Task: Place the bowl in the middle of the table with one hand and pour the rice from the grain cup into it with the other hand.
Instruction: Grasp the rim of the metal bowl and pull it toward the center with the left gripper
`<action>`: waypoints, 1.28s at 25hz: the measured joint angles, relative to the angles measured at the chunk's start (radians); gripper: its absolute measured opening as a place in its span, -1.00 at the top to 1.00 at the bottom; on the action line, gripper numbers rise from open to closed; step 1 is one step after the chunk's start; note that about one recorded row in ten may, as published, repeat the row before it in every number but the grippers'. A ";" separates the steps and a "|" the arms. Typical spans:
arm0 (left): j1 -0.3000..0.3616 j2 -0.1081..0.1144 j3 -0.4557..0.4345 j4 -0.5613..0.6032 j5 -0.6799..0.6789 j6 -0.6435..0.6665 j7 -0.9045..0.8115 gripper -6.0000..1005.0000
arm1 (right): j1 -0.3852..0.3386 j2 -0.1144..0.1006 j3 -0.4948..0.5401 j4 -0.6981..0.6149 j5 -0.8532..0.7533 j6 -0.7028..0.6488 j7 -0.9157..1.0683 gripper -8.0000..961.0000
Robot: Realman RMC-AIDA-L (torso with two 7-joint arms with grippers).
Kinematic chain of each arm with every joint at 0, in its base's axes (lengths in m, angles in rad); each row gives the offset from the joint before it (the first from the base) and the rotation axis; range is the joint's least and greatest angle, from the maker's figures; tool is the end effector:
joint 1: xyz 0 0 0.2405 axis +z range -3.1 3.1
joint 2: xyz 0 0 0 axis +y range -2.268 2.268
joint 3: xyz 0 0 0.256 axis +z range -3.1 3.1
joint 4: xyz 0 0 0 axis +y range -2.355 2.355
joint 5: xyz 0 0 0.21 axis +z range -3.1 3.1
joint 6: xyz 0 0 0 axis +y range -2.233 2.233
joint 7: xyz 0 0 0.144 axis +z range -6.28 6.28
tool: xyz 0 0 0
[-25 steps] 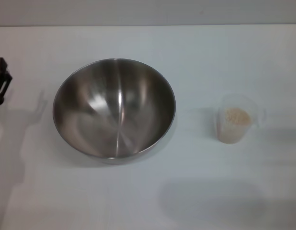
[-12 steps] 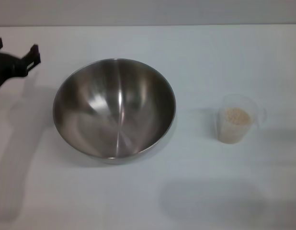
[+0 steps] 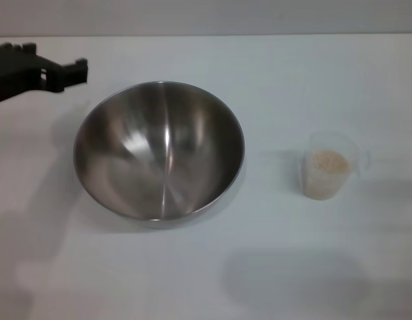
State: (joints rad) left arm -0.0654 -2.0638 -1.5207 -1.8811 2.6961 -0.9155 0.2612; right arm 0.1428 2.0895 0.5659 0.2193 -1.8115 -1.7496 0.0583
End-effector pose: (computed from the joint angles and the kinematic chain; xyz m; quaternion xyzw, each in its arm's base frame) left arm -0.1803 0.3246 0.0588 -0.8240 -0.3257 -0.0578 0.4599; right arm 0.3523 0.2076 0.0385 -0.5172 0.1551 0.3713 0.7554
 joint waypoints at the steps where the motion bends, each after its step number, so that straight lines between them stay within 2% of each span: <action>1: 0.000 0.000 0.000 0.000 0.000 0.000 0.000 -0.67 | 0.000 0.000 0.000 0.000 0.000 0.000 0.000 -0.75; 5: -0.040 0.002 -0.059 -0.006 -0.099 -0.144 0.029 -0.67 | 0.000 0.000 0.000 0.000 0.000 0.001 0.000 -0.75; 7: -0.043 0.001 -0.067 -0.002 -0.121 -0.165 0.054 -0.67 | -0.001 0.000 0.000 0.000 0.000 0.001 0.000 -0.75; 32: -0.059 -0.002 -0.032 0.134 -0.104 -0.125 0.086 -0.67 | -0.009 0.000 -0.001 0.000 -0.002 -0.001 0.000 -0.75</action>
State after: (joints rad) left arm -0.1242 -2.0656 -1.5526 -1.7472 2.5925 -1.0402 0.3469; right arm 0.1334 2.0892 0.5645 0.2189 -1.8131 -1.7503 0.0583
